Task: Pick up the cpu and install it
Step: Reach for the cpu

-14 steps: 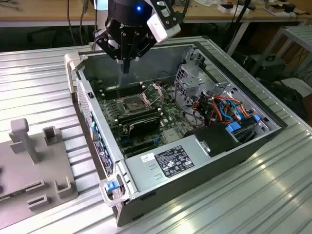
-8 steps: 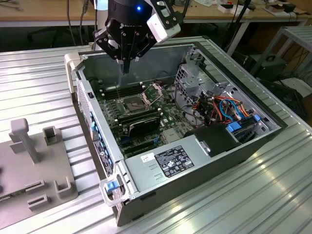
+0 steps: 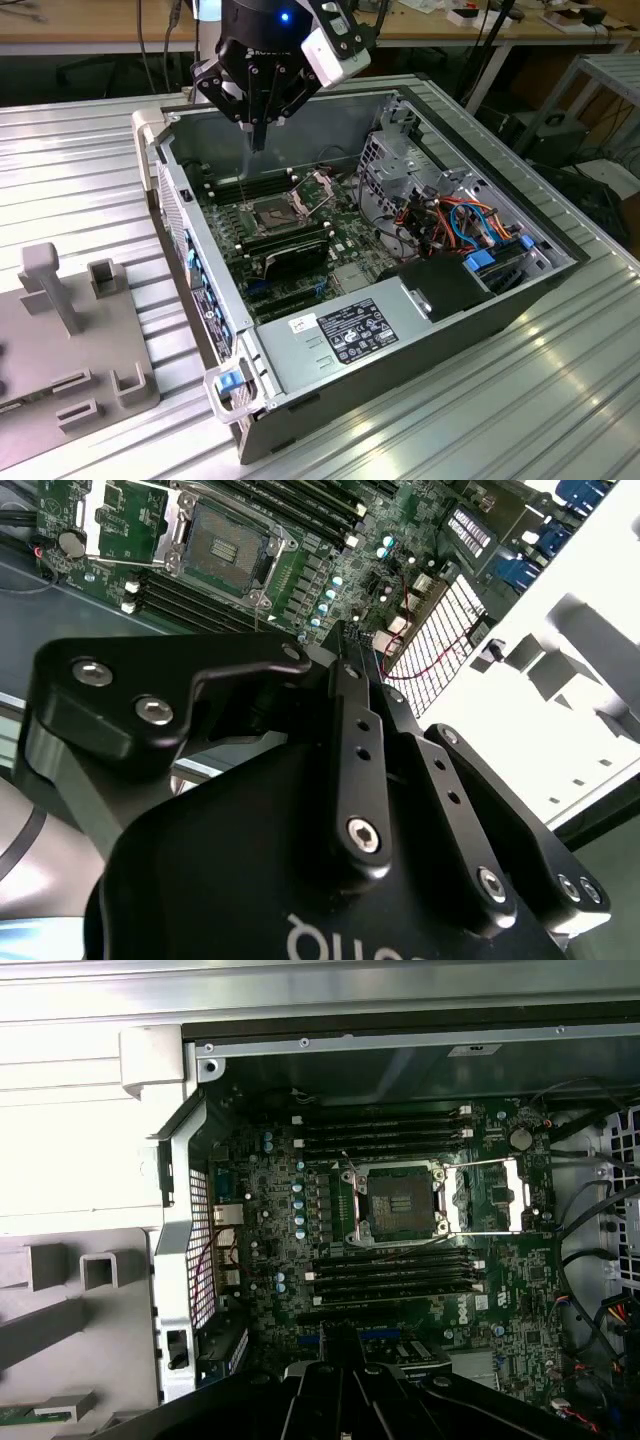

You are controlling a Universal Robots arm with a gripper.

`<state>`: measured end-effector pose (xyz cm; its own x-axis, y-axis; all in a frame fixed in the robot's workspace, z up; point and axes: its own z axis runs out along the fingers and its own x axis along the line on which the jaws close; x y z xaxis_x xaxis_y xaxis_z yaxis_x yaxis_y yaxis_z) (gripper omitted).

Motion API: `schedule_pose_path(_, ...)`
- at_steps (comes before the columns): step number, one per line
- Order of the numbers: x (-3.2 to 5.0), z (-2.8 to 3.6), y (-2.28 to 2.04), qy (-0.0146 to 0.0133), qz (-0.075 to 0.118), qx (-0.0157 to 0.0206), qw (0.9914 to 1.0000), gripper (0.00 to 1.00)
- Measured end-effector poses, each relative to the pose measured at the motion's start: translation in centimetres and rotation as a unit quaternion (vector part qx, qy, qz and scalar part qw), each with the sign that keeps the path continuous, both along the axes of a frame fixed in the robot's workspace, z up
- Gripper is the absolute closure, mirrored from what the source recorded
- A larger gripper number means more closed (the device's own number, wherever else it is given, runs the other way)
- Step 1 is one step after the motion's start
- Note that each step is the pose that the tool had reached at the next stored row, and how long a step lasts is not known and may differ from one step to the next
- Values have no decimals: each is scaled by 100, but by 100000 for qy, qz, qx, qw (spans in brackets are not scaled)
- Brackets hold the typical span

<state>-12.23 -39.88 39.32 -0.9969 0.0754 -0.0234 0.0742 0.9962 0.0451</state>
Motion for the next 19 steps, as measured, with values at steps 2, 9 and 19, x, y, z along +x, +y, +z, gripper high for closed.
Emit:
schedule_pose_path(2,-10,0,0,5,-4,-1,100000,89)
schedule_pose_path(9,-73,0,0,4,2,-2,100000,89)
schedule_pose_path(19,-108,0,0,3,4,-2,100000,89)
